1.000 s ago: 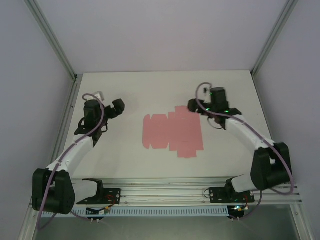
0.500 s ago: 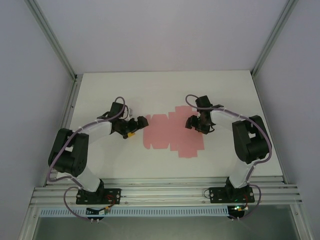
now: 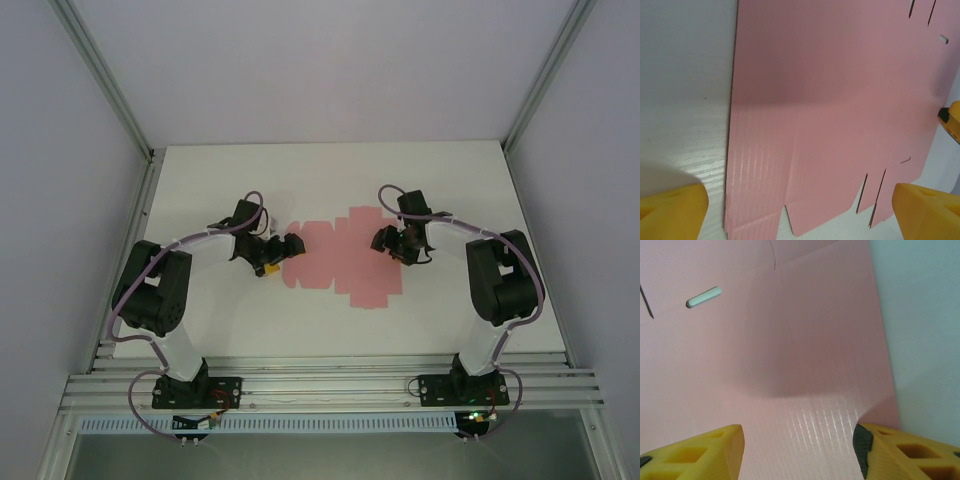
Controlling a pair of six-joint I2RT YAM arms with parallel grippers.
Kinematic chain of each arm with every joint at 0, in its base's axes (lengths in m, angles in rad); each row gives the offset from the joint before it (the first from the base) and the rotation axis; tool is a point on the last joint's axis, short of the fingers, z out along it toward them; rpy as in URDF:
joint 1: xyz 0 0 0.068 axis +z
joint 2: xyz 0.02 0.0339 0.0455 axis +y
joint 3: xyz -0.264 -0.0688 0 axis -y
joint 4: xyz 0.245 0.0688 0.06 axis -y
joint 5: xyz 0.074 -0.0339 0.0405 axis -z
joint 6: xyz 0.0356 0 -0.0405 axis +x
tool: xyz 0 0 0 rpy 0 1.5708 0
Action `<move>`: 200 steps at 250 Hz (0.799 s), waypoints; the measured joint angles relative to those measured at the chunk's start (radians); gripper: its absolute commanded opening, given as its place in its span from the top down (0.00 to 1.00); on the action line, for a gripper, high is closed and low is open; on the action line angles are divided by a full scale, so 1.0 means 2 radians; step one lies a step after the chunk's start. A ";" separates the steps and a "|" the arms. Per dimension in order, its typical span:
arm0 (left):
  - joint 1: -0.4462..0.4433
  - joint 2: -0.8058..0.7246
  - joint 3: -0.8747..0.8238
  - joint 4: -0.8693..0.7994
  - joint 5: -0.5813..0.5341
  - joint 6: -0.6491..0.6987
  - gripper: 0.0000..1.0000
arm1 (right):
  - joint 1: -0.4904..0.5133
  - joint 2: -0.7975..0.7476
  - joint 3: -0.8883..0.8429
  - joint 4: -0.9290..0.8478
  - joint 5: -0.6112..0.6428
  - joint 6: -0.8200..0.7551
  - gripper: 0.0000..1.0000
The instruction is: Assemble paper box
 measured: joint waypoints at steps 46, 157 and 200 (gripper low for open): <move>0.009 0.006 -0.007 0.025 0.034 -0.017 0.07 | -0.002 -0.001 -0.010 0.025 -0.015 0.000 0.38; 0.019 -0.047 -0.095 0.238 0.093 -0.128 0.16 | -0.017 -0.005 -0.029 0.082 0.014 -0.007 0.38; 0.024 -0.050 -0.105 0.330 0.114 -0.157 0.28 | -0.020 -0.008 -0.039 0.104 0.014 -0.010 0.39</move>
